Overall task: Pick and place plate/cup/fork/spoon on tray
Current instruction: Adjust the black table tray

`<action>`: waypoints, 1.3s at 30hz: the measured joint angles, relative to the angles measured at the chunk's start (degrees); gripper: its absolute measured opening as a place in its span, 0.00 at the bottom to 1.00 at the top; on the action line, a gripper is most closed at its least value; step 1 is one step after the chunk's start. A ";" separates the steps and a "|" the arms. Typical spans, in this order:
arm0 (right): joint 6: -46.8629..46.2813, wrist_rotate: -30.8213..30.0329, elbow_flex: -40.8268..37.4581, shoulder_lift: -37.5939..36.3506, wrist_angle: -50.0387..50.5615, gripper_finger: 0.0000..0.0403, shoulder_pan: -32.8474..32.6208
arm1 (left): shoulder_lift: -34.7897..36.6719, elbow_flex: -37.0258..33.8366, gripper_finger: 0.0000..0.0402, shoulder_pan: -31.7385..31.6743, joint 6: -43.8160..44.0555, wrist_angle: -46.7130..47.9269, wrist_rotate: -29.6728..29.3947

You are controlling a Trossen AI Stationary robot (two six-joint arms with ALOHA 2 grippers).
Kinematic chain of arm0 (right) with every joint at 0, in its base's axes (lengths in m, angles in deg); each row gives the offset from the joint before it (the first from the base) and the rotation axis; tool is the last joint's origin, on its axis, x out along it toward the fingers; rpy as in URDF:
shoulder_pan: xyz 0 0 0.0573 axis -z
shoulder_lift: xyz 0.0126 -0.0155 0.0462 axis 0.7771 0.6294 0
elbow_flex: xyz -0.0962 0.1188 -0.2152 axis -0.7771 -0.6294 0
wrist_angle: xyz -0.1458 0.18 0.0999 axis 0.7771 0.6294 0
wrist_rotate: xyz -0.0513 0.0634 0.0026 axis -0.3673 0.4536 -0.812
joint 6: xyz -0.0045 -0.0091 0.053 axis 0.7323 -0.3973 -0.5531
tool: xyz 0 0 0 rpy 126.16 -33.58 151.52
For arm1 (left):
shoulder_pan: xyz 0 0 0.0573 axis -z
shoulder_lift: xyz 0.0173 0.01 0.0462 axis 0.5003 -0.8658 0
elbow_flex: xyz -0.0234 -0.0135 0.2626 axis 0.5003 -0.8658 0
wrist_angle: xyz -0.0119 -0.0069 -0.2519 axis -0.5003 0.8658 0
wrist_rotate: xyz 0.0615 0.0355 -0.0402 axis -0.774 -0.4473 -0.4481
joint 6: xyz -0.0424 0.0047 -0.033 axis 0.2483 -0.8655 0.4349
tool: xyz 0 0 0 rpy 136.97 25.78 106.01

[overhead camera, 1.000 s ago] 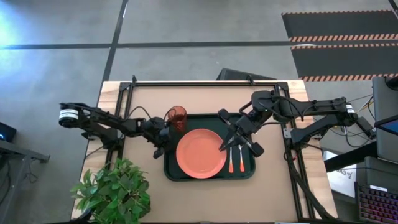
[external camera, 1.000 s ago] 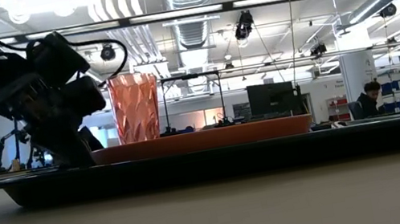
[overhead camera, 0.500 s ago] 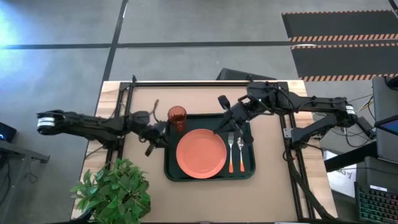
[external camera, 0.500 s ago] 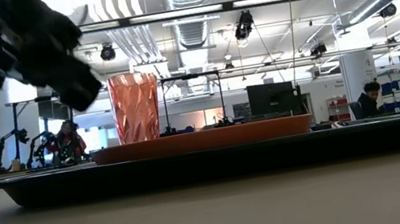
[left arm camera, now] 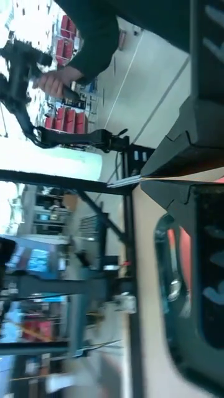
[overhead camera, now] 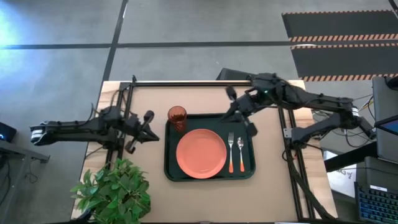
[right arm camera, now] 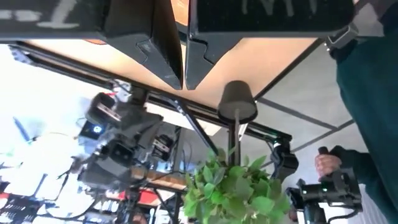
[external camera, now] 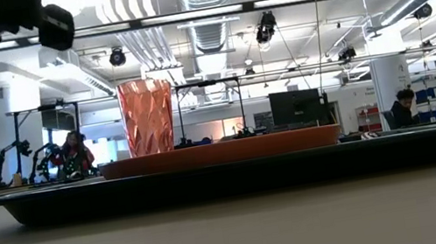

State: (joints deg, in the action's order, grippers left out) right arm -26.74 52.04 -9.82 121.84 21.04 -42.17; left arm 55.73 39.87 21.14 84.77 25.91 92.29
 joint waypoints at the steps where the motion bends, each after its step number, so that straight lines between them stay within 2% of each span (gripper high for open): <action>1: 0.02 0.00 0.00 -1.07 0.53 0.02 0.39 | 1.08 0.00 0.00 -0.02 -0.84 0.39 -0.33; 7: 1.29 -0.44 0.02 -7.46 8.61 0.02 0.96 | 7.40 0.85 0.00 -0.11 -2.80 7.59 -0.70; 12: 1.28 -1.40 0.02 -11.91 17.26 0.02 0.96 | 11.50 5.80 0.00 -0.11 -7.33 17.97 -2.53; 18: 1.97 -7.88 -0.85 -17.04 20.86 0.02 0.96 | 14.58 15.85 0.00 -0.11 -13.54 37.61 -10.84; 21: 3.45 -8.92 -2.88 -19.74 21.58 0.02 0.98 | 14.76 18.16 0.00 -0.11 -14.78 42.37 -12.61; 24: 3.28 -12.76 -5.64 -22.85 23.71 0.02 0.96 | 14.99 17.59 0.00 -0.11 -14.94 45.39 -12.96; 27: 1.68 -14.10 -9.45 -26.96 22.59 0.02 0.98 | 15.75 14.78 0.00 -0.11 -14.39 44.56 -13.11; 30: -1.08 -13.98 -14.44 -31.86 19.43 0.02 0.98 | 16.65 10.98 0.00 -0.11 -14.25 38.49 -12.19; 33: -3.33 -13.99 -21.23 -36.73 14.67 0.02 0.96 | 18.33 6.77 0.00 -0.11 -12.40 31.58 -11.56; 39: -10.61 -13.57 -35.88 -46.21 5.58 0.02 0.94 | 23.23 -1.74 0.00 -0.09 -6.86 24.10 -9.96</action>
State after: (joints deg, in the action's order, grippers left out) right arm -37.36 38.47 -45.70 75.63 26.62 -41.24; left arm 78.97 38.13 21.05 77.91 50.01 82.33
